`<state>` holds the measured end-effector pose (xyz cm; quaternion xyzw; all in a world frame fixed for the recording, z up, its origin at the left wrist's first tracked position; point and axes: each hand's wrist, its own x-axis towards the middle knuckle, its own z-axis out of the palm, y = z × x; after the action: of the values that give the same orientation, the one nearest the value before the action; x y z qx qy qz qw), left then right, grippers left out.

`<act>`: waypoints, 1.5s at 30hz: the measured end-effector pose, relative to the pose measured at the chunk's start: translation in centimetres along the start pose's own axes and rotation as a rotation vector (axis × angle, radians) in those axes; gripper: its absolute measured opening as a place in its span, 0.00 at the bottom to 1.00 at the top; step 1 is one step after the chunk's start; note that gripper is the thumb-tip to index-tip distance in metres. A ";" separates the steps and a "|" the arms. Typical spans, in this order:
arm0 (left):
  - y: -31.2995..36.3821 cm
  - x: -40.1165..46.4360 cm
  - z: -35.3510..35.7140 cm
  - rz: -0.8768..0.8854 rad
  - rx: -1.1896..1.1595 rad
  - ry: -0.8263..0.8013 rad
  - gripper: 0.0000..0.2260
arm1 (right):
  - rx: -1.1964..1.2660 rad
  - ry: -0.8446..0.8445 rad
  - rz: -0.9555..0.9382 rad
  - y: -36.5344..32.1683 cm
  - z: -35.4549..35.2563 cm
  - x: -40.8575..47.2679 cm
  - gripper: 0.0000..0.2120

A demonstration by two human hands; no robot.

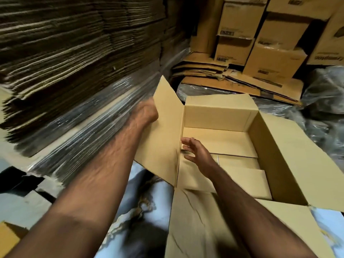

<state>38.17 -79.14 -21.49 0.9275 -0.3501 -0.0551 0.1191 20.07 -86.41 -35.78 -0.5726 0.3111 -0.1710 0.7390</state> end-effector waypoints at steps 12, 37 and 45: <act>2.0 -2.4 16.3 -0.347 -0.242 -0.410 0.54 | -1.037 0.248 -0.048 3.6 -8.2 -2.4 0.09; 5.2 -2.9 14.6 -0.171 -1.298 -0.208 0.20 | -1.417 0.151 0.361 2.0 -9.6 -4.4 0.46; 8.2 -5.3 7.4 -0.021 -1.596 -0.260 0.14 | -1.573 0.253 0.232 -1.9 -11.8 -3.0 0.36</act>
<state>27.64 -82.96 -26.40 0.5523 -0.2076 -0.3969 0.7030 10.33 -93.88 -34.94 -0.8656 0.4793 0.1123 0.0916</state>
